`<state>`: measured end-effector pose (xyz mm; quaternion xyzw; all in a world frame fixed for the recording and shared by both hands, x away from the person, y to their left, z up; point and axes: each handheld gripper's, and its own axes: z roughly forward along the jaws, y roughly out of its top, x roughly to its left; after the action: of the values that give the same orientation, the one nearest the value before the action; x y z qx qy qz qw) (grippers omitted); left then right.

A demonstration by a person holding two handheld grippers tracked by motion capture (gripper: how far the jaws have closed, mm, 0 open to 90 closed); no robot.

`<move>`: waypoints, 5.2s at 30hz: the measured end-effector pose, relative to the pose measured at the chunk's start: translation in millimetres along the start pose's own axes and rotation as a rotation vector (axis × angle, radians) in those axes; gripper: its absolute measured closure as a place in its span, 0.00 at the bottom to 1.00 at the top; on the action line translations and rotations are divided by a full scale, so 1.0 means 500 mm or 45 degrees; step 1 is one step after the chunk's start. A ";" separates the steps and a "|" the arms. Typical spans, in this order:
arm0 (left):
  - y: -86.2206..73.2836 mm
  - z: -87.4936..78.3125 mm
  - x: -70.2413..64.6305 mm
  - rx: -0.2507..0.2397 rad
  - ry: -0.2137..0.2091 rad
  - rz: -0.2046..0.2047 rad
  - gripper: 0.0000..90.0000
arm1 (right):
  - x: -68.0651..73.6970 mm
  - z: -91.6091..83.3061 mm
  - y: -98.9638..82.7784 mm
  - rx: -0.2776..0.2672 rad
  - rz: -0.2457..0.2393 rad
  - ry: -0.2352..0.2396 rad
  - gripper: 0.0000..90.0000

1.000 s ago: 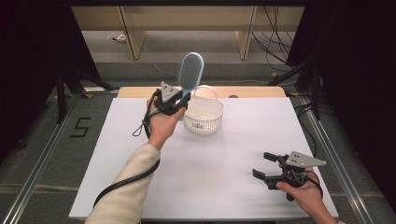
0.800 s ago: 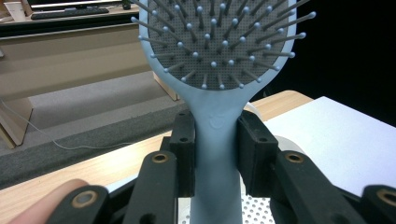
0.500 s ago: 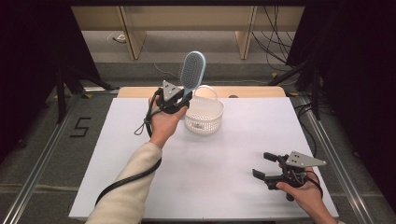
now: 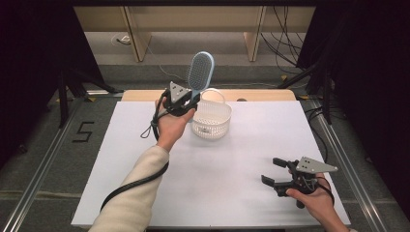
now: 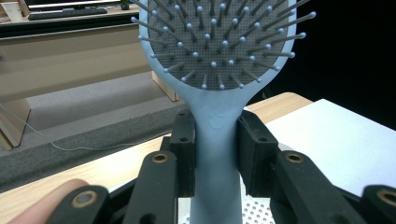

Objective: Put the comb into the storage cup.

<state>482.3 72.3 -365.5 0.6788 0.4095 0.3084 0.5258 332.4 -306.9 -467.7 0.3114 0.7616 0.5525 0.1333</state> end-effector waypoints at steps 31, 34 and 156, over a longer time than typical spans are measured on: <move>0.006 0.019 -0.003 0.004 -0.001 -0.007 0.77 | 0.000 0.000 0.000 -0.004 -0.001 0.002 0.18; 0.006 0.020 -0.003 0.005 0.000 -0.004 0.77 | 0.000 0.000 0.000 -0.004 0.000 0.002 0.18; 0.036 0.112 -0.022 0.029 -0.009 0.016 0.77 | 0.000 -0.002 0.000 -0.012 -0.001 0.006 0.18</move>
<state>528.9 34.6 -362.6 0.6884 0.4069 0.3044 0.5176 331.9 -308.0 -467.4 0.3091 0.7593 0.5569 0.1331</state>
